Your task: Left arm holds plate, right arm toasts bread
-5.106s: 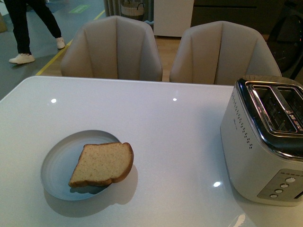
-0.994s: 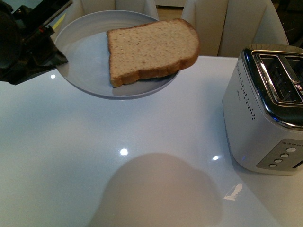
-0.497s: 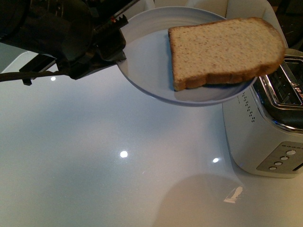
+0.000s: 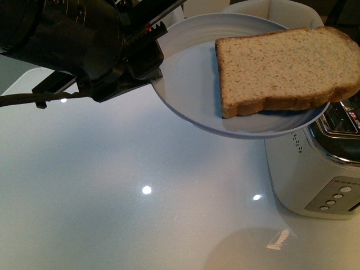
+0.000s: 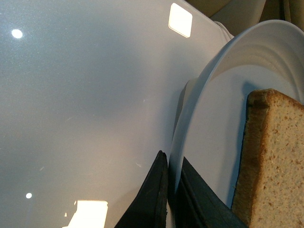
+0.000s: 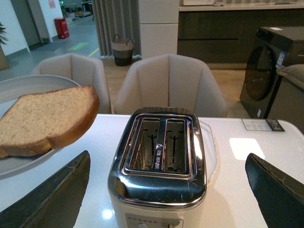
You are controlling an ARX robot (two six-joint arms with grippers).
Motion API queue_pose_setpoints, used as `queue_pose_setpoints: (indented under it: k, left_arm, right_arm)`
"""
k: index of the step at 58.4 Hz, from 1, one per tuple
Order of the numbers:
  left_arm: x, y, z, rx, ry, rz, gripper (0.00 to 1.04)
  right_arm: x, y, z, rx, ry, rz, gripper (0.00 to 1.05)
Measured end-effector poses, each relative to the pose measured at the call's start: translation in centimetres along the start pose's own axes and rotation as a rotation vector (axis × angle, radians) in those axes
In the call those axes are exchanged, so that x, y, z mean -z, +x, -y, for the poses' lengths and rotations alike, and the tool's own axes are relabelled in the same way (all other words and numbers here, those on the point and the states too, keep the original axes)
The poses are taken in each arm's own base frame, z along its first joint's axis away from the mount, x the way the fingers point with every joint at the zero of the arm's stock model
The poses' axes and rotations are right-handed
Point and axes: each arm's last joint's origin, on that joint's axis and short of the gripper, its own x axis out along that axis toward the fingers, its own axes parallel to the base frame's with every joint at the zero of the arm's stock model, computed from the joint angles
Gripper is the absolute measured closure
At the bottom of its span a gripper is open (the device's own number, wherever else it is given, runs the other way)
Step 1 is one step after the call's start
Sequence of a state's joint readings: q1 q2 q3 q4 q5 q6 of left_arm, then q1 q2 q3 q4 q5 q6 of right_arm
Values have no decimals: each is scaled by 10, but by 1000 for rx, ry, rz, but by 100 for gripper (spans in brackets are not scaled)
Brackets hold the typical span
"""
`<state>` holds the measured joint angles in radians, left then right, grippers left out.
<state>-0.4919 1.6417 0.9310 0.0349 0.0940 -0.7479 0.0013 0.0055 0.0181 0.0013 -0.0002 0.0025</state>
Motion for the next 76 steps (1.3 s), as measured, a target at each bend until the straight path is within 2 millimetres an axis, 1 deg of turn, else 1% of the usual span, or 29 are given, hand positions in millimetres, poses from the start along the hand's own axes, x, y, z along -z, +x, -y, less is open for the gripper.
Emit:
queue_pose_setpoints:
  k: [37, 39, 40, 42, 45, 48, 53, 57, 61, 63, 67, 72, 76]
  left_arm:
    - [0, 0, 0, 0, -1, 0, 102]
    - [0, 0, 0, 0, -2, 0, 102]
    - [0, 0, 0, -1, -2, 1, 102]
    - [0, 0, 0, 0, -1, 0, 102]
    - [1, 0, 1, 4, 0, -4, 102]
    - [1, 0, 1, 4, 0, -4, 102]
    - [0, 0, 0, 0, -1, 0, 102]
    - [0, 0, 1, 2, 0, -1, 102]
    - [0, 0, 1, 3, 0, -2, 102]
    - [0, 0, 1, 3, 0, -2, 102]
    - [0, 0, 1, 2, -1, -1, 102]
    - [0, 0, 1, 2, -1, -1, 102]
    - [0, 0, 1, 2, 0, -1, 102]
  right_arm:
    - [0, 0, 0, -9, 7, -8, 9]
    - [2, 0, 0, -95, 64, -154, 9]
    - [3, 1, 0, -133, 123, -259, 9]
    - [5, 2, 0, -165, 184, -362, 9]
    - [8, 5, 2, -169, 233, -414, 9]
    - [6, 9, 4, -166, 259, -414, 9]
    - [-5, 18, 8, -149, 300, -378, 9]
    - [-17, 32, 11, -147, 346, -348, 9]
    - [-26, 57, 11, -162, 431, -344, 9]
    - [-26, 68, 9, -163, 460, -353, 9]
    - [-21, 92, -3, -183, 533, -394, 9]
    - [-13, 114, -21, -199, 608, -437, 9]
    - [-8, 125, -31, -199, 658, -455, 9]
